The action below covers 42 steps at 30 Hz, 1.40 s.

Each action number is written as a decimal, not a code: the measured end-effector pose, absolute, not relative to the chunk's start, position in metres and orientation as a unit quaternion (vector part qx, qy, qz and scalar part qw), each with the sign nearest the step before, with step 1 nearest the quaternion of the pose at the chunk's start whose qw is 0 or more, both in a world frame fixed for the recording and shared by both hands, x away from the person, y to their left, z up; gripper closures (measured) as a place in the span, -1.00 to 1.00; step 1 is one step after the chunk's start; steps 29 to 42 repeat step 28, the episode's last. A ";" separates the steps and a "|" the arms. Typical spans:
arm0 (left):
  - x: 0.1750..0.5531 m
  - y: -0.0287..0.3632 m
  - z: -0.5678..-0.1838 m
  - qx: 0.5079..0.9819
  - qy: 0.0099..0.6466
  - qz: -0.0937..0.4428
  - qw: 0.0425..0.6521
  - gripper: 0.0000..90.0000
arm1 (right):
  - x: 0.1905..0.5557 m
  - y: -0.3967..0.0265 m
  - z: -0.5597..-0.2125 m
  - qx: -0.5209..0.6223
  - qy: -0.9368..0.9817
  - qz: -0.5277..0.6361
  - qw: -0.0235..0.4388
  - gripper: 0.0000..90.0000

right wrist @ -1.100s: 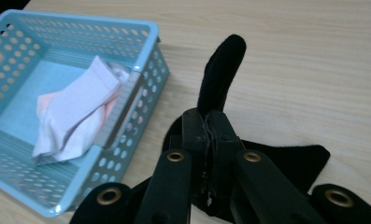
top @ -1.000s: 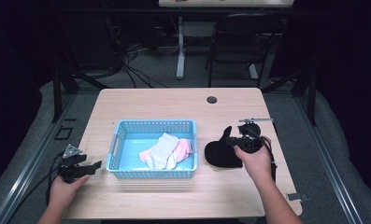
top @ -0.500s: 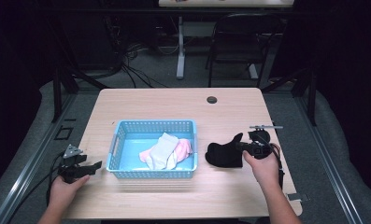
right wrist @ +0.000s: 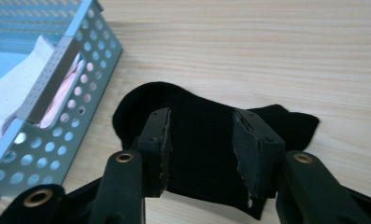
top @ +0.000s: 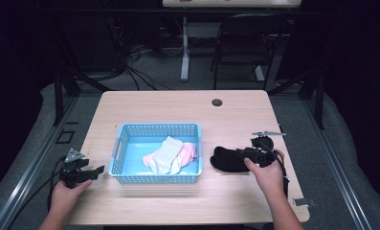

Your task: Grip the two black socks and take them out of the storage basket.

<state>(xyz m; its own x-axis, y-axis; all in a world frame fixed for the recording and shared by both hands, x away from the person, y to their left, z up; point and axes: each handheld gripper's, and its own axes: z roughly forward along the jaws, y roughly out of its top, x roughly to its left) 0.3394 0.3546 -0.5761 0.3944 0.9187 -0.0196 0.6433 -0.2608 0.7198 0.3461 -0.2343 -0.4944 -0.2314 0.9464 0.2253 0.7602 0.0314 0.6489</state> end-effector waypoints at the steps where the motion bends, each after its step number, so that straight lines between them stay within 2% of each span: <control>1: 0.339 0.355 -0.576 0.767 0.510 0.206 0.331 -0.42 | 0.345 -0.232 -0.495 0.602 0.706 0.347 0.134 0.26; 8: 0.339 0.355 -0.576 0.767 0.509 0.206 0.331 -0.42 | 0.340 -0.211 -0.504 0.576 0.727 0.348 0.138 0.26; 17: 0.340 0.355 -0.576 0.767 0.509 0.206 0.331 -0.42 | 0.335 -0.192 -0.516 0.553 0.739 0.347 0.164 0.26; 24: 0.339 0.355 -0.576 0.766 0.510 0.206 0.332 -0.42 | 0.333 -0.187 -0.526 0.545 0.737 0.359 0.175 0.26; 28: 0.340 0.355 -0.576 0.766 0.510 0.206 0.332 -0.42 | 0.331 -0.189 -0.529 0.545 0.732 0.360 0.193 0.17; 42: 0.340 0.355 -0.576 0.766 0.510 0.206 0.332 -0.42 | 0.331 -0.189 -0.529 0.545 0.732 0.360 0.193 0.17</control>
